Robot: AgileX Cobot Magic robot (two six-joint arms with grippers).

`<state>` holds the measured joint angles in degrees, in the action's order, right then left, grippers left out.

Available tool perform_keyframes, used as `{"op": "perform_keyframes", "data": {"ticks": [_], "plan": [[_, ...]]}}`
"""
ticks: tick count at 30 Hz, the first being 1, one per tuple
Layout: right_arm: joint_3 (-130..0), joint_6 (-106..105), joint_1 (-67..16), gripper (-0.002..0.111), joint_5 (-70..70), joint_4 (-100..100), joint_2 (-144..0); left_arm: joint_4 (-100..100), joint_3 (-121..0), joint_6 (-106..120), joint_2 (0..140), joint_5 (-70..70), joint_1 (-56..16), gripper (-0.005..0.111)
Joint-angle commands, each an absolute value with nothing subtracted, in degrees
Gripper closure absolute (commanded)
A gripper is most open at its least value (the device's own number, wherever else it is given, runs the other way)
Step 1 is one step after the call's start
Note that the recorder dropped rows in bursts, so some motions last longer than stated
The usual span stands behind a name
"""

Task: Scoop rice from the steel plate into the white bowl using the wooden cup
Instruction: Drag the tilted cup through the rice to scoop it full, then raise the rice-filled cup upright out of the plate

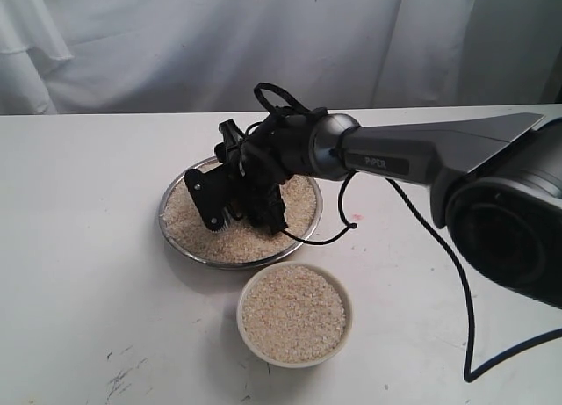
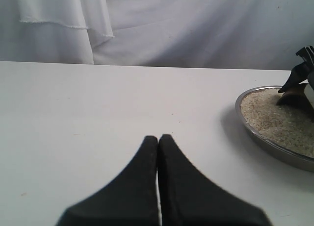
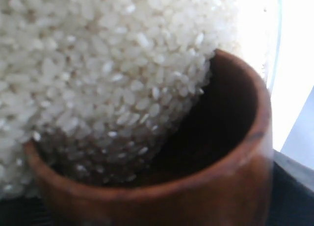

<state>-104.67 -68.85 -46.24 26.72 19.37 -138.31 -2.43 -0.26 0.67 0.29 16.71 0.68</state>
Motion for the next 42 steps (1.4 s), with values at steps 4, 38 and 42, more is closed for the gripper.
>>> {"op": "perform_keyframes", "data": {"ticks": [4,38,42], "plan": [[-103.8,-74.3,-45.8,0.108,30.9,9.5,-139.3,-2.5,0.0,0.5,0.0,16.3,0.6,0.107],[-103.8,-93.5,-39.2,0.108,34.2,-21.2,-139.4,-2.5,0.0,0.5,0.0,16.3,0.6,0.107],[-103.8,-95.8,-38.4,0.108,34.5,-25.5,-139.4,-2.5,0.0,0.5,0.0,16.3,0.6,0.107]]}}
